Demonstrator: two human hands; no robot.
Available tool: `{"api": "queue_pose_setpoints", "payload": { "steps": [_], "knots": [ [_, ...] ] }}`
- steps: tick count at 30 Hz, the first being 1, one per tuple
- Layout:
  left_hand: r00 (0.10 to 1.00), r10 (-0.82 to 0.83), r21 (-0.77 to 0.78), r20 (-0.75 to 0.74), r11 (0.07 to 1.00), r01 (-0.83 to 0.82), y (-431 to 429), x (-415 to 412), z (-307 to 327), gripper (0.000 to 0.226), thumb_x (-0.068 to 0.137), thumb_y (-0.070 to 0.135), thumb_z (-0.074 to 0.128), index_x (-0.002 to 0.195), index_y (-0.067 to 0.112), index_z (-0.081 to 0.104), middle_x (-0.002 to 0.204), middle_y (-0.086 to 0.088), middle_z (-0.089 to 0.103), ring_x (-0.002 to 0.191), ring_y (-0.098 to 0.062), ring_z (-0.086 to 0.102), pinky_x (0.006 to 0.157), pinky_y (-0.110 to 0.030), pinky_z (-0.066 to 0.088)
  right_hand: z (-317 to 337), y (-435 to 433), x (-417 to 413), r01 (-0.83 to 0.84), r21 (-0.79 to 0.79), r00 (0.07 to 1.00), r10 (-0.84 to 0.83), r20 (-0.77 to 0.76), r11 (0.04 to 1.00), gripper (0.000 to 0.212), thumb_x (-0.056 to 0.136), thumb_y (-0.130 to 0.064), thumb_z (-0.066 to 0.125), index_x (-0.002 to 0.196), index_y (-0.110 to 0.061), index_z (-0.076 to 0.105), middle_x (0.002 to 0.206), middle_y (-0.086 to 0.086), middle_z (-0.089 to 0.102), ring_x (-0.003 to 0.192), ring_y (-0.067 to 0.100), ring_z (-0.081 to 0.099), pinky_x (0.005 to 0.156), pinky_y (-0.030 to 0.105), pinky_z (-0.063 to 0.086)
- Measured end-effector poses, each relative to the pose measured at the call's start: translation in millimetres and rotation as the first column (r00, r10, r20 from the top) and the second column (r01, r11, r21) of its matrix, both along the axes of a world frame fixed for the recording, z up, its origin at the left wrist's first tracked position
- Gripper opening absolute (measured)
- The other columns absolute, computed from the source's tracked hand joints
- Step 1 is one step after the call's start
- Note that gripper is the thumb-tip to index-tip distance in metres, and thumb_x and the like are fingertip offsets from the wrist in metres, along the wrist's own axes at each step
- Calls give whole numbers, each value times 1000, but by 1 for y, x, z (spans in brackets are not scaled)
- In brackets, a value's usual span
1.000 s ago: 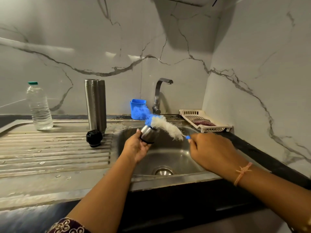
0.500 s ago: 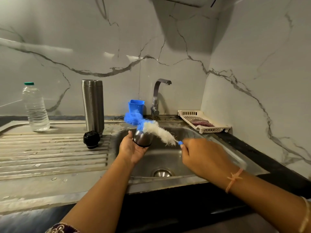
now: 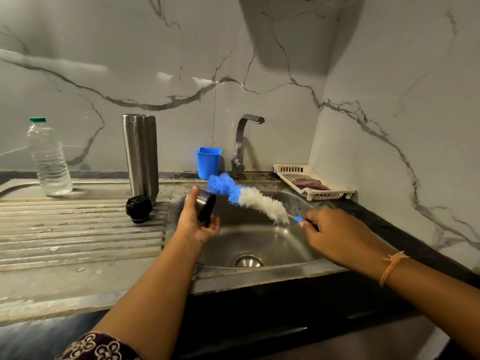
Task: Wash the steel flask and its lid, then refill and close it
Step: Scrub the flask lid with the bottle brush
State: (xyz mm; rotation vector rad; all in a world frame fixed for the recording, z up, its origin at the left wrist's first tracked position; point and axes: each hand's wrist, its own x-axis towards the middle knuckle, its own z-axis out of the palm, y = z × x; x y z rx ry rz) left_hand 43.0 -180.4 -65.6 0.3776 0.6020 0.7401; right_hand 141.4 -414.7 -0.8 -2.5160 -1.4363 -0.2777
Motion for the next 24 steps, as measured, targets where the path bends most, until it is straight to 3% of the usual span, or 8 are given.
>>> {"api": "queue_pose_setpoints", "payload": {
  "steps": [5, 10, 12, 15, 18, 20, 22, 24],
  "knots": [
    [998, 1, -85, 65, 996, 4, 0, -5, -1, 56, 75, 64, 64, 112, 22, 64, 109, 3, 65, 87, -13, 57, 75, -23, 47, -11, -11, -2, -104, -1, 937, 98, 335, 995, 30, 98, -37, 29, 112, -27, 54, 84, -5, 64, 68, 12, 60, 59, 29, 52],
    [973, 59, -134, 223, 991, -29, 4, -8, -2, 63, 88, 62, 48, 129, 13, 54, 130, -13, 57, 116, -34, 56, 100, -50, 44, -21, -18, 9, -173, -14, 819, 152, 553, 985, 34, 81, -29, 41, 87, -13, 70, 54, 1, 58, 32, 20, 48, 29, 22, 36],
    [981, 7, -76, 194, 997, 8, 2, -9, -2, 66, 86, 65, 49, 125, 12, 55, 124, -15, 59, 111, -36, 57, 90, -54, 47, -19, -18, 10, -185, -40, 768, 170, 618, 982, 25, 72, -25, 62, 88, -9, 72, 53, 4, 57, 30, 20, 47, 29, 21, 35],
    [997, -69, 105, 38, 992, 65, -7, -7, 2, 53, 82, 60, 59, 110, 14, 61, 110, -13, 63, 95, -31, 62, 72, -50, 52, -9, -15, 16, -215, -63, 739, 205, 642, 975, 43, 52, -18, 84, 91, -2, 72, 52, 9, 57, 29, 20, 46, 30, 20, 32],
    [993, -114, 184, -30, 976, 118, -13, -5, 4, 45, 83, 55, 62, 105, 16, 61, 104, -9, 64, 93, -26, 62, 71, -46, 53, 12, -12, -1, -171, -50, 869, 175, 464, 984, 23, 73, -23, 73, 91, -10, 68, 58, 4, 57, 40, 18, 50, 39, 22, 36],
    [994, -111, 159, 21, 982, 107, -12, -6, 4, 47, 83, 54, 62, 108, 14, 60, 105, -12, 63, 93, -28, 62, 69, -44, 53, 26, -5, -4, -97, -18, 985, 93, -148, 995, 19, 94, -27, 53, 95, -13, 66, 63, 0, 52, 47, 12, 44, 45, 21, 32],
    [995, -88, 151, 51, 985, 79, -11, -8, 5, 48, 82, 53, 63, 109, 13, 60, 108, -13, 62, 95, -29, 62, 71, -43, 53, 32, -4, 4, -21, 18, 748, 28, -663, 1000, 23, 96, -24, 51, 94, -8, 68, 60, 0, 44, 44, 10, 32, 43, 21, 25],
    [997, -56, 155, 47, 987, 48, -10, -8, 5, 45, 82, 53, 63, 104, 14, 61, 109, -12, 62, 97, -28, 62, 78, -42, 54, 35, -2, 11, -118, -41, 885, 86, -458, 992, 29, 97, -31, 49, 94, -10, 68, 65, 1, 51, 50, 12, 41, 47, 26, 34]
  ]
}}
